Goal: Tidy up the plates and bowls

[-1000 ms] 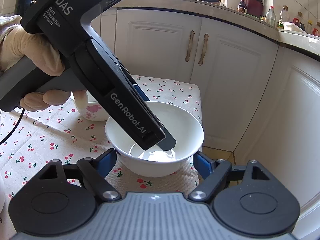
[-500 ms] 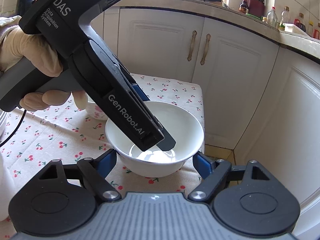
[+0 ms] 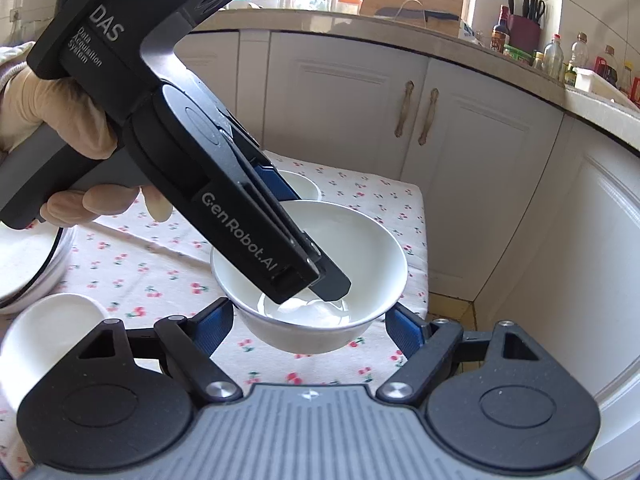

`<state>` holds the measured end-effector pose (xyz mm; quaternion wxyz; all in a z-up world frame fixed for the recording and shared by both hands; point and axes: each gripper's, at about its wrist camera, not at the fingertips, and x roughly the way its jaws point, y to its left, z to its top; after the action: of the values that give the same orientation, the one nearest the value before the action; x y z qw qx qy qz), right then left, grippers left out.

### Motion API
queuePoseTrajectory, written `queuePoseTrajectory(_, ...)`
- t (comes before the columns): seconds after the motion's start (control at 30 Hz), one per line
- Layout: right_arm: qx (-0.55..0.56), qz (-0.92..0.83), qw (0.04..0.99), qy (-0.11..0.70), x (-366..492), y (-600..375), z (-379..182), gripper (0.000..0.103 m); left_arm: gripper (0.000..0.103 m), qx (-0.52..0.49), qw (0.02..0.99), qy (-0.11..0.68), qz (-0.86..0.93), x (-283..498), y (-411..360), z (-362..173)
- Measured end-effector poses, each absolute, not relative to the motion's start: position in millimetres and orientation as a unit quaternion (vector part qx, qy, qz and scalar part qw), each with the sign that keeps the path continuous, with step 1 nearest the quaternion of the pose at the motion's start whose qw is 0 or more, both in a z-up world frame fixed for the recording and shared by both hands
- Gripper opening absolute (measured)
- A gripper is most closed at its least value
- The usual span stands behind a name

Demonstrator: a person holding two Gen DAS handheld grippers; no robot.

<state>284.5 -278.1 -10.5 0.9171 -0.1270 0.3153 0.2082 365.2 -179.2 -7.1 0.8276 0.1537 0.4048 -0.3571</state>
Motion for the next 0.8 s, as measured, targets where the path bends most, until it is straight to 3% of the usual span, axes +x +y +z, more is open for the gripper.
queuePoseTrajectory(0.8,-0.128,0.268,0.900,0.319,197.7,-209.0,7.8,0.087,0.069,0.130,0.851,0.404,-0.308,263.6,-98.1,7.0)
